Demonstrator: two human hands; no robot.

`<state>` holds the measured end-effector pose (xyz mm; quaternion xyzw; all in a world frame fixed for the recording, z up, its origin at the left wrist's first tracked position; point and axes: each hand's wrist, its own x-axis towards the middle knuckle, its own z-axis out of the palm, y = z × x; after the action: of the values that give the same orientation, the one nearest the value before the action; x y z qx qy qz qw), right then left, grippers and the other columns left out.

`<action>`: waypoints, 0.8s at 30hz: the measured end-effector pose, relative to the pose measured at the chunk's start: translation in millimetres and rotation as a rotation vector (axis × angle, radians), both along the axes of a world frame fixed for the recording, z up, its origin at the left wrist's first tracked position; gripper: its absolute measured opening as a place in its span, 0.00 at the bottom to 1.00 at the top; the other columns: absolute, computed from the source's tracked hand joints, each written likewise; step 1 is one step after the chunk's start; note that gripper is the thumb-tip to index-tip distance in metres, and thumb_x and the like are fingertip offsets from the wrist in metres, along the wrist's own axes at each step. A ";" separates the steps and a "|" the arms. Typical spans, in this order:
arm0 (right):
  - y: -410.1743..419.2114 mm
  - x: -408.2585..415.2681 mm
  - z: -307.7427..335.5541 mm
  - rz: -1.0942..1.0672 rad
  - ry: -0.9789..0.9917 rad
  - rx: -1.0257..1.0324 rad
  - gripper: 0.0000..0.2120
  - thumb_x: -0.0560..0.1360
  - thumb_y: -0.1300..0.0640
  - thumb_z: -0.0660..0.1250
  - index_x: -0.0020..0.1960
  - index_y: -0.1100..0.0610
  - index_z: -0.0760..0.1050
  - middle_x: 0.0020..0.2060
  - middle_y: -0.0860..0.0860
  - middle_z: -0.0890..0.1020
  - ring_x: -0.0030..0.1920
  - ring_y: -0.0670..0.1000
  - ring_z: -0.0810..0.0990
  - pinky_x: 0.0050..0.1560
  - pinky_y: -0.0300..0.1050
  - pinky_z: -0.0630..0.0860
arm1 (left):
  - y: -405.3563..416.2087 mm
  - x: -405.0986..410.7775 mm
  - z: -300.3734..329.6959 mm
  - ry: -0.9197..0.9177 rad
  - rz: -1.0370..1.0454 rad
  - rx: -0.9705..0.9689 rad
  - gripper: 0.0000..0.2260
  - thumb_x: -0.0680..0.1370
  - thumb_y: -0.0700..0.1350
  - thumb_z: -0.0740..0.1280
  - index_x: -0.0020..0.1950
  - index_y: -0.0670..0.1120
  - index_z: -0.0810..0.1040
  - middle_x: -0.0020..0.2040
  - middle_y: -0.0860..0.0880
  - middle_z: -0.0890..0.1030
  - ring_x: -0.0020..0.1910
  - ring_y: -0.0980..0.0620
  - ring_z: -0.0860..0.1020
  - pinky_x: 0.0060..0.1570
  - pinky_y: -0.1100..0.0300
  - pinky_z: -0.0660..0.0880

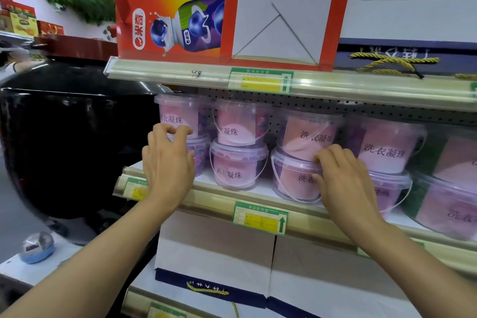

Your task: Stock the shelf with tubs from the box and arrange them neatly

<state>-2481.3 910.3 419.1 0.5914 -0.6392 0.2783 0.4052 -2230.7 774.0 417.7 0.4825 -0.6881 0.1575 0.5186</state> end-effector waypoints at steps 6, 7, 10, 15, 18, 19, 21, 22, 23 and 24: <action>0.2 0.7 0.2 -0.011 -0.012 0.004 0.16 0.60 0.67 0.77 0.42 0.61 0.73 0.39 0.56 0.75 0.37 0.58 0.72 0.35 0.50 0.70 | 21.5 -30.9 0.8 -0.231 -0.302 -0.177 0.17 0.64 0.42 0.77 0.50 0.45 0.78 0.50 0.44 0.76 0.45 0.42 0.75 0.38 0.52 0.71; 0.1 0.9 0.3 -0.018 -0.013 0.010 0.16 0.60 0.67 0.76 0.42 0.61 0.73 0.39 0.56 0.75 0.37 0.58 0.72 0.35 0.50 0.70 | 21.6 -34.4 0.0 -0.234 -0.313 -0.158 0.17 0.64 0.41 0.77 0.50 0.45 0.78 0.49 0.44 0.76 0.44 0.42 0.75 0.37 0.52 0.72; -0.8 0.7 0.3 -0.028 -0.008 0.006 0.15 0.60 0.67 0.76 0.42 0.60 0.73 0.39 0.55 0.75 0.37 0.58 0.72 0.35 0.50 0.69 | 20.0 -39.9 -2.1 -0.204 -0.302 -0.113 0.16 0.64 0.38 0.76 0.48 0.44 0.77 0.47 0.44 0.76 0.42 0.42 0.74 0.34 0.53 0.71; -2.6 0.5 -0.8 -0.029 -0.005 0.004 0.16 0.59 0.67 0.77 0.41 0.60 0.73 0.39 0.55 0.75 0.37 0.58 0.72 0.35 0.48 0.67 | 18.5 -41.4 -2.7 -0.212 -0.291 -0.105 0.15 0.65 0.36 0.75 0.49 0.43 0.76 0.47 0.43 0.75 0.42 0.41 0.74 0.32 0.54 0.69; 1.6 0.1 0.2 -0.004 -0.016 0.041 0.16 0.60 0.66 0.77 0.43 0.60 0.73 0.40 0.56 0.75 0.38 0.58 0.72 0.35 0.49 0.69 | 23.5 -42.9 -0.9 -0.222 -0.267 -0.053 0.15 0.65 0.36 0.74 0.50 0.43 0.76 0.47 0.43 0.74 0.43 0.40 0.75 0.33 0.53 0.71; 5.6 0.1 0.9 0.020 -0.034 0.067 0.17 0.61 0.64 0.77 0.45 0.61 0.73 0.42 0.56 0.75 0.40 0.58 0.73 0.37 0.50 0.70 | 26.9 -43.4 -0.2 -0.230 -0.247 -0.028 0.16 0.66 0.37 0.74 0.51 0.43 0.75 0.48 0.43 0.74 0.44 0.40 0.75 0.33 0.52 0.71; 17.1 0.4 0.9 0.053 -0.054 0.125 0.19 0.63 0.62 0.76 0.50 0.61 0.74 0.46 0.57 0.75 0.44 0.59 0.74 0.41 0.52 0.74 | 33.0 -44.9 0.5 -0.261 -0.201 0.015 0.17 0.67 0.38 0.74 0.54 0.43 0.74 0.51 0.42 0.73 0.47 0.39 0.74 0.36 0.52 0.71; 24.9 0.3 0.1 0.058 -0.058 0.157 0.21 0.63 0.61 0.76 0.53 0.61 0.74 0.49 0.57 0.76 0.46 0.60 0.75 0.44 0.52 0.74 | 38.3 -45.4 0.6 -0.285 -0.175 0.054 0.18 0.68 0.39 0.73 0.56 0.43 0.74 0.54 0.42 0.73 0.49 0.39 0.74 0.37 0.51 0.72; 32.2 -1.1 -1.5 0.069 -0.057 0.168 0.23 0.63 0.60 0.76 0.55 0.61 0.74 0.51 0.57 0.76 0.49 0.60 0.76 0.47 0.52 0.75 | 43.7 -45.8 0.6 -0.295 -0.157 0.079 0.20 0.69 0.40 0.72 0.59 0.43 0.73 0.57 0.42 0.72 0.52 0.39 0.74 0.38 0.51 0.72; 41.1 -2.2 -2.0 0.077 -0.050 0.170 0.25 0.63 0.60 0.76 0.58 0.61 0.73 0.53 0.57 0.76 0.52 0.59 0.76 0.50 0.52 0.75 | 50.5 -46.4 0.5 -0.306 -0.143 0.109 0.22 0.70 0.40 0.72 0.62 0.44 0.72 0.60 0.42 0.72 0.55 0.39 0.73 0.41 0.50 0.73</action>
<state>-2483.5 951.3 417.1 0.6406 -0.6471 0.2531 0.3268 -2277.1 824.5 418.2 0.4301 -0.7990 0.1542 0.3910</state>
